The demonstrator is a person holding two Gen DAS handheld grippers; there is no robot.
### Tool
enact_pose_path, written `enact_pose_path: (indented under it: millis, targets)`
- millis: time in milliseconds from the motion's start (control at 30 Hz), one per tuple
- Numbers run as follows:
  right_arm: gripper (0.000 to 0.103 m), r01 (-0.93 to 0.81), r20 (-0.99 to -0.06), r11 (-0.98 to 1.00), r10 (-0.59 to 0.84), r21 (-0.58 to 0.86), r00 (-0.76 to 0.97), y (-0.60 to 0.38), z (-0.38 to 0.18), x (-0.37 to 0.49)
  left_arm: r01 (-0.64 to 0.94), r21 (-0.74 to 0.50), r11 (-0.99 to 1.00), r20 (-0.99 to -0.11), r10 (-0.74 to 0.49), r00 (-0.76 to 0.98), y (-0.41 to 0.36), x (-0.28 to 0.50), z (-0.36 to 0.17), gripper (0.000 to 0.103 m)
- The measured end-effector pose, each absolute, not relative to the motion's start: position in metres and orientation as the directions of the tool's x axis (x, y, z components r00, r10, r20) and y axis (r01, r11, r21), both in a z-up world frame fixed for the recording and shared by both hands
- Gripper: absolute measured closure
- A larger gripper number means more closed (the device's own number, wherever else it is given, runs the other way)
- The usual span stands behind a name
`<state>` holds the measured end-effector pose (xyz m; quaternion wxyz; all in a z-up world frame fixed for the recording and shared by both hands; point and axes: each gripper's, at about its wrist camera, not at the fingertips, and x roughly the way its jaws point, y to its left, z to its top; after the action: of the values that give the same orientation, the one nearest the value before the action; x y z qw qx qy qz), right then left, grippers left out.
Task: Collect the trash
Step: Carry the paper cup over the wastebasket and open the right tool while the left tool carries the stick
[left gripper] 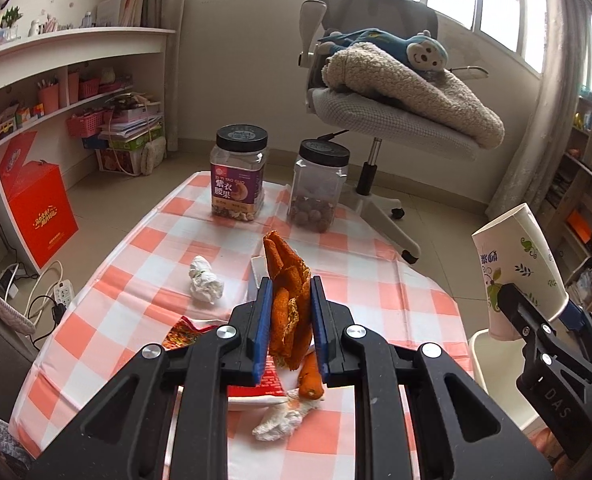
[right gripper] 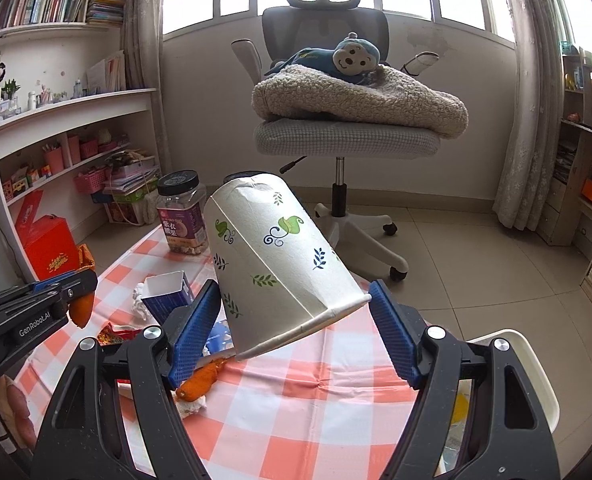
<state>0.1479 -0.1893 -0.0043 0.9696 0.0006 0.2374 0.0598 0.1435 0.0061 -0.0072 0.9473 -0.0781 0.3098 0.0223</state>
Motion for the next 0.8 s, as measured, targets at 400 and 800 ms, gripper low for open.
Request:
enact_pose_path:
  millis: [400, 800]
  targets:
    - [0.031, 0.030, -0.454, 0.999, -0.009, 0.039, 0.891, -0.258, 0.005, 0.135, 0.003, -0.144, 0.990, -0.598, -0.089, 0.796, -0.043, 0.140, -0.005, 0.084]
    - [0.026, 0.239, -0.525, 0.965, -0.152, 0.103, 0.838, -0.352, -0.003, 0.136, 0.088, -0.125, 0.988, -0.603, -0.146, 0.784, -0.103, 0.145, -0.001, 0.084]
